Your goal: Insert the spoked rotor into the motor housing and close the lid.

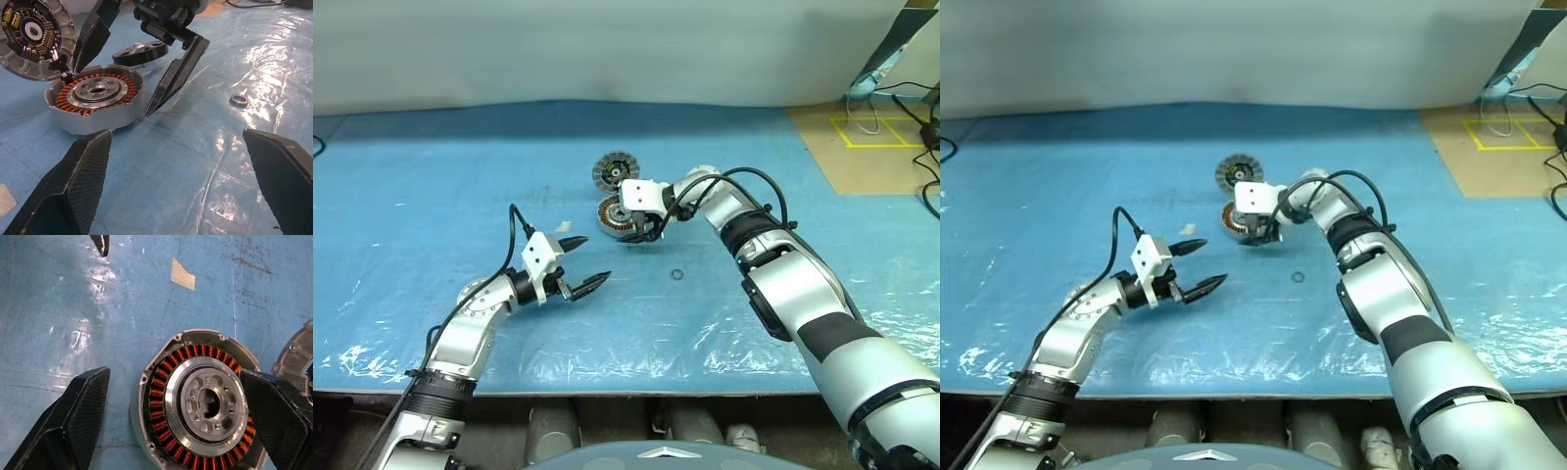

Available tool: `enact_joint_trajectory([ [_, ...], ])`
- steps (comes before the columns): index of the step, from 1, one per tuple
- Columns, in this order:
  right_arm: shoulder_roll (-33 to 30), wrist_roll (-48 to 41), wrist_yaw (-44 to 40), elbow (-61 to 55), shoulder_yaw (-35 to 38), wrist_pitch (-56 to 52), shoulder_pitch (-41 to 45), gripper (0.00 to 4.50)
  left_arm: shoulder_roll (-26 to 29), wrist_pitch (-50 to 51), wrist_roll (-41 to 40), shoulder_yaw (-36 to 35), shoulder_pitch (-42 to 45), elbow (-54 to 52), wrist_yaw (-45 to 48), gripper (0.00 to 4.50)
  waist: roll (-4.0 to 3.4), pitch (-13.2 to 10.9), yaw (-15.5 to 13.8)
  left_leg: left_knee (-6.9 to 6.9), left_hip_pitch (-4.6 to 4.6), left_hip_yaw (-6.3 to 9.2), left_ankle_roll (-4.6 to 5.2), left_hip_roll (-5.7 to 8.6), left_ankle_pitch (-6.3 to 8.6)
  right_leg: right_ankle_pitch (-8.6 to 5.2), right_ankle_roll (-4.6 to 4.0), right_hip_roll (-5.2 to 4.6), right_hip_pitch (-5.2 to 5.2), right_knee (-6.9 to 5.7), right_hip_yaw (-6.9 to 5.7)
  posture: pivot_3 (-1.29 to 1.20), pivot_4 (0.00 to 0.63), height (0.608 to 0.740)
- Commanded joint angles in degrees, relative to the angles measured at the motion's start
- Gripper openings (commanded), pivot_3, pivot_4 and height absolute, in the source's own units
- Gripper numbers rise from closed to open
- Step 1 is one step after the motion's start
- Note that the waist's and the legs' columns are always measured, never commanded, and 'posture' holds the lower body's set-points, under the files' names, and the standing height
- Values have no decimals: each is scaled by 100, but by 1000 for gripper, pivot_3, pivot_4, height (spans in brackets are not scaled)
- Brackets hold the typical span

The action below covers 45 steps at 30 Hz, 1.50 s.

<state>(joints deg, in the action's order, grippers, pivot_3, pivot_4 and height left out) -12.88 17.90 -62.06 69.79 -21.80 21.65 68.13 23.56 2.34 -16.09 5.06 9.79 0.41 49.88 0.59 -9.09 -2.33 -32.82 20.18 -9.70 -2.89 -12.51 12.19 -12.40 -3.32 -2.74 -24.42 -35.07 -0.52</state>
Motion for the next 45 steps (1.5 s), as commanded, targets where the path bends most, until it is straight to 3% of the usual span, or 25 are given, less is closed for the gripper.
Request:
enact_joint_trajectory([
  [1, 6, 57, 88, -71, -14, 126, -108, 4469, 82, -63, 28, -36, -109, -259, -7, 4500, 0, 0, -1, 0, 1, 0, 0, 0, 0, 0, 0, 0, 0, 1, 0, 0, 150, 740],
  [10, -20, 254, 260, 26, -86, -57, -250, 4469, 54, -8, 32, 42, -135, -360, -54, 4500, -4, -2, -1, 0, -5, -3, -4, -1, -1, 0, -1, 0, 0, -5, 1, 0, 150, 740],
  [17, -10, -84, -433, -87, 210, -332, -171, 4469, -62, 259, -176, -30, -20, -424, -181, 4500, -7, -4, 0, -1, -4, -5, -4, -2, -1, -1, -1, 0, 0, -6, 1, 0, 150, 740],
  [22, -40, 93, -343, -111, 82, -254, -275, 4469, -107, 380, -218, -33, -20, -531, -234, 4500, -7, -4, -1, 1, -3, -6, -4, -4, -1, -2, -3, 0, 0, -4, 0, 0, 150, 740],
  [25, 38, 154, -182, -120, 26, -350, -324, 3876, -95, 389, -203, -12, -9, -554, -212, 4500, -7, -4, -1, 2, -5, -7, -3, -4, -1, -3, -5, 0, 0, -4, 0, 0, 150, 740],
  [30, 160, 33, -327, -211, 95, -626, -338, 2220, -113, 380, -173, 11, 58, -520, -206, 4500, -7, -4, 12, 4, -8, -9, -4, -6, -1, -4, -6, 1, 0, -4, 1, 0, 150, 740],
  [34, 76, 64, -538, -488, 41, -665, -314, 2220, -140, 378, -177, 29, 88, -491, -198, 4500, -8, -4, 10, 3, -11, -10, -6, -8, -1, -4, -6, 1, 1, -7, 1, 0, 150, 740],
  [40, -56, -273, -1254, -1820, 119, -1759, -589, 2220, -154, 367, -177, 56, 63, -461, -166, 4500, -8, -5, 6, 11, -4, -11, -4, -8, -2, -4, -6, 2, 0, 7, 0, 0, 150, 740],
  [45, -627, -804, -2149, -4965, 85, -3934, -1818, 2220, -170, 410, -223, 123, 19, -467, -89, 4500, -6, -5, -52, 23, 2, -10, 10, -9, -13, -3, -5, 5, 1, 23, -4, 0, 150, 740],
])
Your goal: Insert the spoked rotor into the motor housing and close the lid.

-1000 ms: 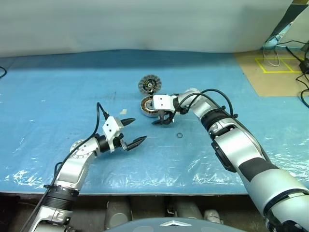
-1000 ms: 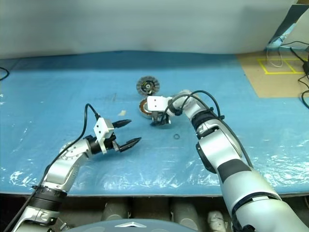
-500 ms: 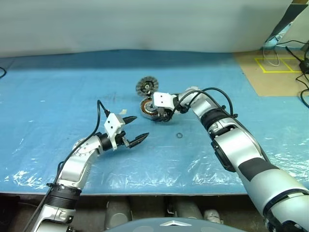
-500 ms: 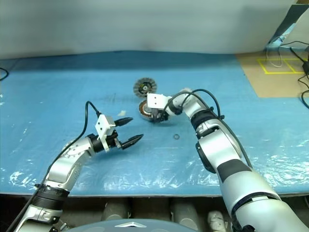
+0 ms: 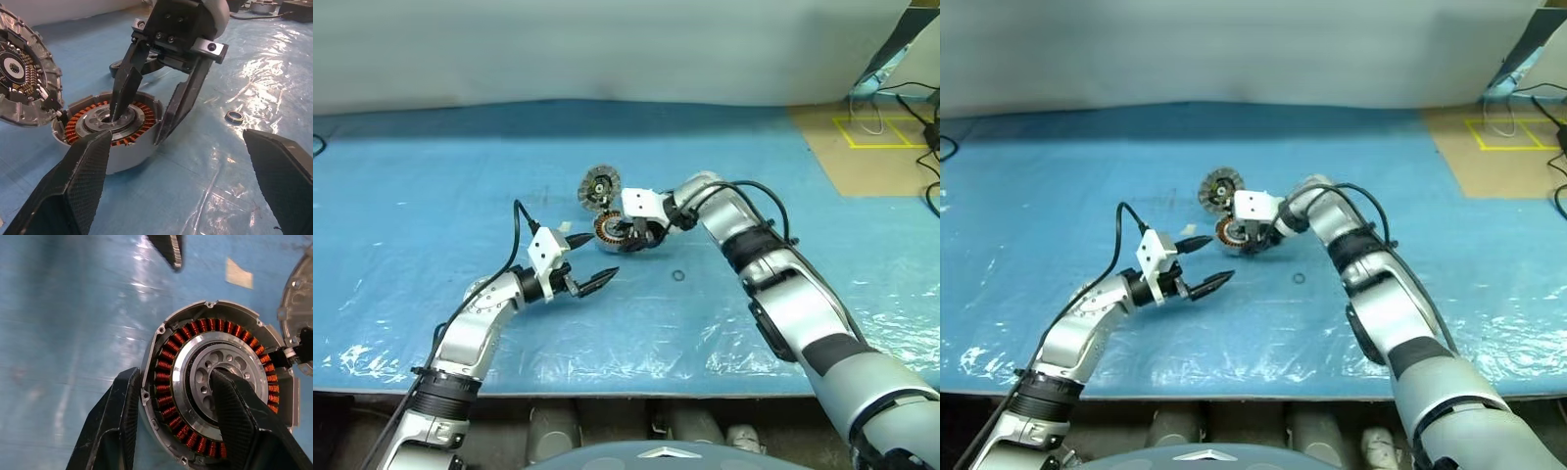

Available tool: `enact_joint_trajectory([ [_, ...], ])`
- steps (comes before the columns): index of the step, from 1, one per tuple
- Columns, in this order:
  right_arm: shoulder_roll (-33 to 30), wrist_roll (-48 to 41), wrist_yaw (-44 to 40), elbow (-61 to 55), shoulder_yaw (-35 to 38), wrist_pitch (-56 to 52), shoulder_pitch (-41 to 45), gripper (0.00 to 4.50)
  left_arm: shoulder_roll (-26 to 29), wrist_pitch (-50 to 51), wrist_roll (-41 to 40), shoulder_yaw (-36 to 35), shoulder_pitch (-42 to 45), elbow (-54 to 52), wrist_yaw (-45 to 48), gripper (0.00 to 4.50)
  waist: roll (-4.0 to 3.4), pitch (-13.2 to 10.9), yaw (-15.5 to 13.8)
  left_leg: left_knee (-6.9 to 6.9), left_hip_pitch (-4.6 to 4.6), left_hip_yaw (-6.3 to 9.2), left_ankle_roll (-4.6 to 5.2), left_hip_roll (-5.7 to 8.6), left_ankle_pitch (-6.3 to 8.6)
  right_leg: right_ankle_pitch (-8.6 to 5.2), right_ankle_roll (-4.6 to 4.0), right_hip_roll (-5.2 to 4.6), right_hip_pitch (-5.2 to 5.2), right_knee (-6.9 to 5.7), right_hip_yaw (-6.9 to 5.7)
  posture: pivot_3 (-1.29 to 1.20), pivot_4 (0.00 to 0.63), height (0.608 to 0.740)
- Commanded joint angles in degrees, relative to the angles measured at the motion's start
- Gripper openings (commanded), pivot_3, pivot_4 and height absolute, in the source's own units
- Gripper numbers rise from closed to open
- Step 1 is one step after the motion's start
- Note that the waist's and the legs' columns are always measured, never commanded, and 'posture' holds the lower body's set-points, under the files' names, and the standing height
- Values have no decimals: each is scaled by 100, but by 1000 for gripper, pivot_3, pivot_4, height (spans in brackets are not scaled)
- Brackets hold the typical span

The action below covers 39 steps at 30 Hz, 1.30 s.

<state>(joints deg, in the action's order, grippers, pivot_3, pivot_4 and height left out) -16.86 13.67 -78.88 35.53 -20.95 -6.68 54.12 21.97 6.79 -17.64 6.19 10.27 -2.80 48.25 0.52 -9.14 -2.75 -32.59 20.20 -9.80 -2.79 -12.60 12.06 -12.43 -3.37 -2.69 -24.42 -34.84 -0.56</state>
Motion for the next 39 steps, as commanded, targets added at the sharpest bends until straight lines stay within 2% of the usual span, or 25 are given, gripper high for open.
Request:
enact_joint_trajectory([
  [1, -327, -437, -492, -1959, 2, -1445, -560, 2220, -9, -33, -71, 34, -42, -143, 104, 4500, 1, 0, -7, 3, -1, 0, -3, 2, -4, 0, 1, 0, 0, 1, 0, 0, 150, 740],
  [4, -652, -500, -517, -2889, -75, -2207, -912, 2220, -38, -35, -89, 66, -53, -122, 145, 4500, 1, -1, -3, 7, -4, 0, -9, 3, -3, 1, 2, 0, 0, 2, 1, 0, 150, 740],
  [7, -1137, 34, -239, -3200, -475, -2409, -1138, 2220, -113, 18, -146, 35, 96, -18, 166, 4500, 2, -1, 0, 11, -13, 0, -27, 4, 5, 0, 2, 0, 2, 3, 4, 0, 150, 740],
  [16, -806, -128, 588, -3028, -575, -2937, -1048, 2220, -120, -72, -64, 80, 373, 260, 364, 4500, 2, -1, 48, 21, -43, 0, -54, 27, -11, 1, 0, 3, 15, -5, 14, 0, 150, 740],
  [22, -577, -812, 300, -3382, -465, -3984, -650, 2220, -98, -79, -76, 43, 459, 314, 415, 4500, 1, -1, 42, 28, -38, 0, -58, 28, -14, 2, 0, 4, 12, -1, 11, 0, 150, 740],
  [25, -317, -1528, 200, -3358, -104, -5226, -267, 2220, -80, -66, -96, 22, 429, 279, 444, 4500, 0, -1, 23, 27, -30, 0, -59, 30, -14, 2, 0, 3, 9, 1, 10, 0, 150, 740],
  [28, -421, -2040, 117, -3504, 140, -5693, -71, 2220, -48, -5, -187, -24, 393, 203, 484, 4500, 0, -1, -2, 28, -27, 1, -60, 29, -15, 2, 0, 2, 9, 4, 9, 0, 150, 740],
  [33, -936, -2558, 52, -3795, 502, -5196, -133, 2220, 56, 139, -399, -76, 307, 37, 666, 4500, -2, -3, -31, 28, -27, 1, -61, 30, -15, 2, 0, 2, 9, 5, 9, 0, 150, 740],
  [37, -1637, -2090, 639, -4150, 736, -3220, -1098, 2220, 90, 259, -472, -18, 254, -122, 787, 4500, 4, 0, -85, 29, -28, 0, -61, 28, -15, 2, 0, 2, 9, 6, 8, 0, 150, 740],
  [39, -1715, -2088, 1084, -4431, 1070, -2718, -1677, 2220, 76, 247, -435, 41, 243, -150, 814, 4500, 7, 2, -142, 28, -29, 0, -62, 29, -15, 1, 1, 1, 13, 10, 7, 0, 150, 740],
])
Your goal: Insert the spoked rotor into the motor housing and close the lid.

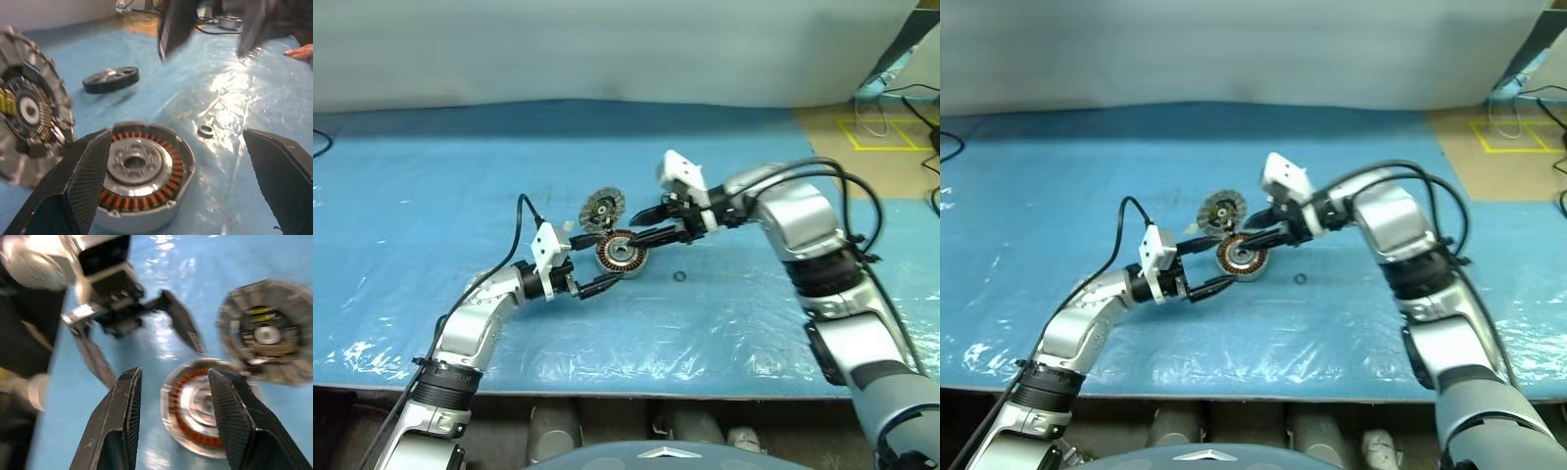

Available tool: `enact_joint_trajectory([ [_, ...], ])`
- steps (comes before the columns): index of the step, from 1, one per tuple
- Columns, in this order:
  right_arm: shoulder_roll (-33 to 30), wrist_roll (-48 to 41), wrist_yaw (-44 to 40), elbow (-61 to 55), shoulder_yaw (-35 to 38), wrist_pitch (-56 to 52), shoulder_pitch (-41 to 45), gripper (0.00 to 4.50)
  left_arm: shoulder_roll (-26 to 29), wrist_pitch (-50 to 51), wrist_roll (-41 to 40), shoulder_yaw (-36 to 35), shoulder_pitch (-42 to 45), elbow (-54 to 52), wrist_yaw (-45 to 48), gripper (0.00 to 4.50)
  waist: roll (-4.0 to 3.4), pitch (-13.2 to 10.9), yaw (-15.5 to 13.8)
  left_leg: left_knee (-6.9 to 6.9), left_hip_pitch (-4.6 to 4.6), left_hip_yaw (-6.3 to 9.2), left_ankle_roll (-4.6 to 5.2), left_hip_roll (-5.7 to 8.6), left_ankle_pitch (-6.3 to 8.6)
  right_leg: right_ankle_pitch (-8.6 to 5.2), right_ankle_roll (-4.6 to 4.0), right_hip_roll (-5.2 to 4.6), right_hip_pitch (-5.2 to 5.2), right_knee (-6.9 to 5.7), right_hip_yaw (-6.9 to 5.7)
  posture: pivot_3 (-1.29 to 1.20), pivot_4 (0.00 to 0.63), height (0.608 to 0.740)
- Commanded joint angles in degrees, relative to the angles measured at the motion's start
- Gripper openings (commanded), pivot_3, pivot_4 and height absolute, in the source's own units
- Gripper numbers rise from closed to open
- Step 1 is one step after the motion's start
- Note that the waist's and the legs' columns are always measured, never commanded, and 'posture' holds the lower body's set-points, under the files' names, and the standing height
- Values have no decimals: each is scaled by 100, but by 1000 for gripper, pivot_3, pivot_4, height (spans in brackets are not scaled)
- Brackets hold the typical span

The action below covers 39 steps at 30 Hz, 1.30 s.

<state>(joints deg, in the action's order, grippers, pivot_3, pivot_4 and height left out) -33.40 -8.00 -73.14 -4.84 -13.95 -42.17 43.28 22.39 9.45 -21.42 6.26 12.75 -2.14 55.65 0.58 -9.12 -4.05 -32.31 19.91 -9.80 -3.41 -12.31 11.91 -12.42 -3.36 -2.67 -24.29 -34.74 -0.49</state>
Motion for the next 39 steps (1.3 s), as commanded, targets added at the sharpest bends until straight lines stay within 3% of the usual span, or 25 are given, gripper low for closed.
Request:
enact_joint_trajectory([
  [1, -35, -62, 688, -545, 616, 852, -851, 2220, 27, -21, -51, 60, -5, -227, 93, 4500, -1, -1, -19, 0, 1, 0, 0, 2, 0, 0, 0, -1, 0, 0, 1, 0, 150, 740],
  [7, -60, -528, 1484, -1091, 1506, 567, -2389, 2220, 35, 76, -245, 69, 96, -315, 343, 4500, -7, -4, 15, 2, 5, 0, 2, 12, 1, 0, 4, 0, -4, -1, 8, 0, 150, 740],
  [13, 333, -724, 2236, -1460, 1696, 660, -3290, 2220, 157, -121, -123, 227, 136, -186, 729, 4500, -7, -4, 31, 11, 5, 0, 3, 15, 2, -2, 7, 1, -2, 0, 14, 0, 150, 740],
  [19, 469, -390, 2797, -1125, 1367, 1049, -3438, 2220, 225, -691, 341, 432, 340, 265, 913, 4500, -7, -4, 16, 9, -1, 1, 3, 30, 1, -1, 16, -8, -3, 4, 15, 0, 150, 740],
  [39, 74, 103, 2755, -561, 684, 2097, -3600, 2220, 263, -1222, 404, 394, 415, 788, 1073, 4500, -7, -4, 16, 10, 7, 3, 4, 32, 1, -1, 19, -8, -2, 2, 18, 0, 150, 740],
])
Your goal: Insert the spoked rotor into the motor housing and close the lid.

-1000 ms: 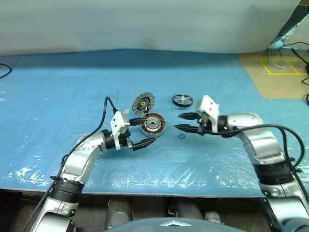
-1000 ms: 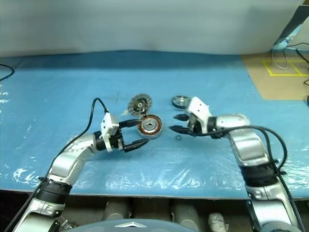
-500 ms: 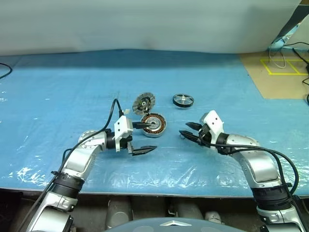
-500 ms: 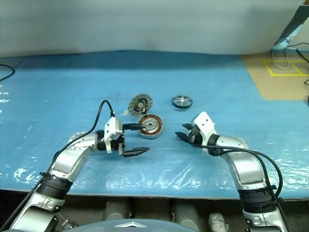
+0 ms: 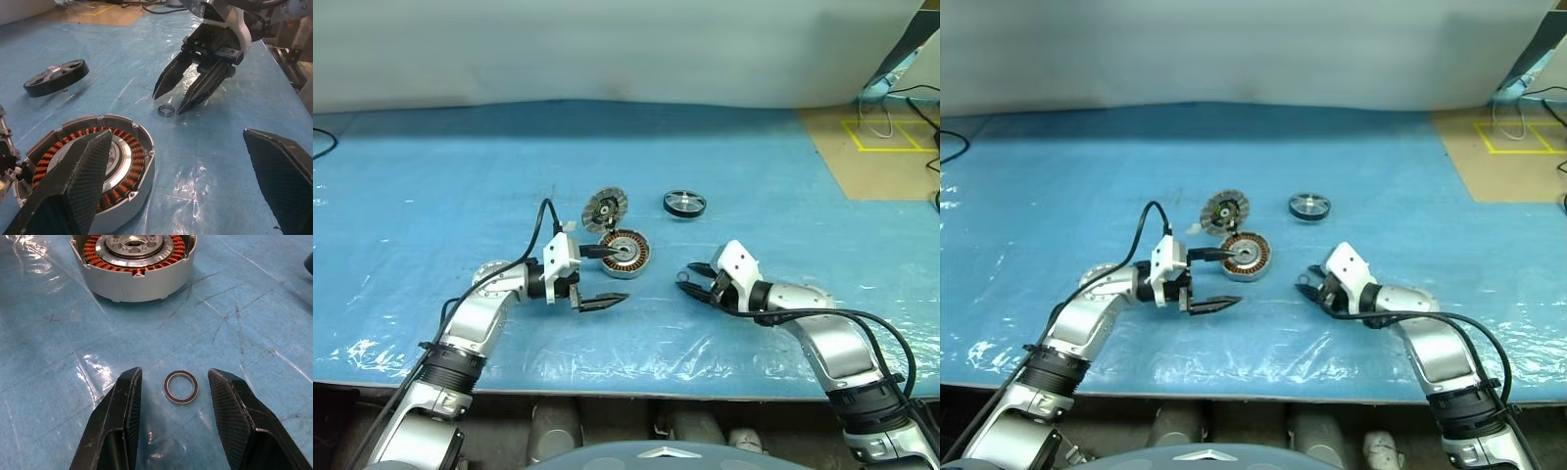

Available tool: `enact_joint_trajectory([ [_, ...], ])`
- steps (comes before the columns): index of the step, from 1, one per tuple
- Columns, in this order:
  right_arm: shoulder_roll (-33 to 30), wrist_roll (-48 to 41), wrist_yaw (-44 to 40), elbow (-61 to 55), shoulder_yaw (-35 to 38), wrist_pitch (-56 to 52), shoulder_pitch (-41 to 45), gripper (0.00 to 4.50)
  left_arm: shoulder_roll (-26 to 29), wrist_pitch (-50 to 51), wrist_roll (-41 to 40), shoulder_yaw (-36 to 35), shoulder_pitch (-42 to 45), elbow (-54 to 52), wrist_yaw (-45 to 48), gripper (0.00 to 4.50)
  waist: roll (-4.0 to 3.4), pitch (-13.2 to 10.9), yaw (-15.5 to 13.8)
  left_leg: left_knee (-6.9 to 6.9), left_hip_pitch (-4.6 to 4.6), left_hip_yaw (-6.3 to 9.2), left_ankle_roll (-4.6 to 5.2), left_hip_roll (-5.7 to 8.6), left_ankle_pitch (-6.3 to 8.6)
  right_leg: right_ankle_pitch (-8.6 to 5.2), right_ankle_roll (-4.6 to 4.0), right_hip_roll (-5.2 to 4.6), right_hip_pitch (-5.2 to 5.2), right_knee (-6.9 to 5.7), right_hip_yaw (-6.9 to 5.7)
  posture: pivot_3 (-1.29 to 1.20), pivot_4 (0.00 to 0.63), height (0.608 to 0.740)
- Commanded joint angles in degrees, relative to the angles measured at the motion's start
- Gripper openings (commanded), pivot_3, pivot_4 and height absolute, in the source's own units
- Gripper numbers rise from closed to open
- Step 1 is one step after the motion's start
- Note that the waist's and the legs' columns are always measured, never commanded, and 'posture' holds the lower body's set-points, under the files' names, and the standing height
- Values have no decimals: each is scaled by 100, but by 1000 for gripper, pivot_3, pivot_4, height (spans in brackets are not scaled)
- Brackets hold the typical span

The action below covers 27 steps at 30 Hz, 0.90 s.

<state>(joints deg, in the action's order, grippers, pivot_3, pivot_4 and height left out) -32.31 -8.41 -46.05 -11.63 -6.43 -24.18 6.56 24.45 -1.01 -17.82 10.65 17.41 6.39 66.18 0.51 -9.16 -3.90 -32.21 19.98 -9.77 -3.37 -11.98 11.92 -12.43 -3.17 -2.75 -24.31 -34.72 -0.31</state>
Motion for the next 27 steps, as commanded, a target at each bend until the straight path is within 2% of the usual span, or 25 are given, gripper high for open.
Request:
enact_joint_trajectory([
  [1, -51, 217, 57, 196, -121, 380, 76, 2220, 58, -177, 41, -47, -68, -74, 22, 4500, 0, 0, 1, 0, 0, 0, 0, 0, 0, 0, 0, 0, 1, 0, 0, 0, 150, 740],
  [5, -27, 405, 108, 627, -259, 666, 108, 2220, 63, -178, 55, -46, -135, -157, -7, 4500, 1, 1, 5, 1, 0, 0, 0, 1, 0, 0, 0, 0, 2, 1, 1, 0, 150, 740],
  [11, -110, 406, 16, 688, -285, 735, 43, 2220, 103, -112, 20, -98, -225, -315, -49, 4500, 2, 1, 0, -1, -2, 0, 5, 0, 3, 0, 0, 0, 9, -1, 2, 0, 150, 740],
  [14, -160, 440, -35, 721, -314, 784, 14, 1642, 118, -64, -5, -123, -248, -389, -73, 4500, 2, 1, 0, -1, -2, 0, 5, 0, 3, 0, 0, 0, 10, -1, 2, 0, 150, 740],
  [17, -239, 433, -134, 646, -386, 771, -67, 672, 112, -29, -21, -136, -226, -400, -76, 4500, 2, 1, -1, -2, -3, 0, 7, 0, 4, 0, 0, 0, 11, -1, 2, 0, 150, 740],
  [18, -265, 446, -151, 633, -409, 781, -83, 554, 109, -18, -26, -139, -216, -397, -71, 4500, 3, 2, -1, -2, -4, 0, 9, 0, 5, 0, 0, 0, 12, -1, 2, 0, 150, 740],
  [23, -311, 385, -179, 471, -418, 654, -134, 556, 91, -34, -2, -156, -174, -302, -77, 4500, 6, 4, -4, -2, -6, 0, 16, 0, 9, -1, 0, 0, 15, -1, 2, 0, 150, 740],
  [27, -208, -227, -285, -443, -275, -187, 72, 556, 107, -88, 40, -203, -215, -245, -140, 4500, 6, 4, -4, 0, -5, 0, 17, -1, 10, -1, 1, 0, 15, 0, 1, 0, 150, 740],
])
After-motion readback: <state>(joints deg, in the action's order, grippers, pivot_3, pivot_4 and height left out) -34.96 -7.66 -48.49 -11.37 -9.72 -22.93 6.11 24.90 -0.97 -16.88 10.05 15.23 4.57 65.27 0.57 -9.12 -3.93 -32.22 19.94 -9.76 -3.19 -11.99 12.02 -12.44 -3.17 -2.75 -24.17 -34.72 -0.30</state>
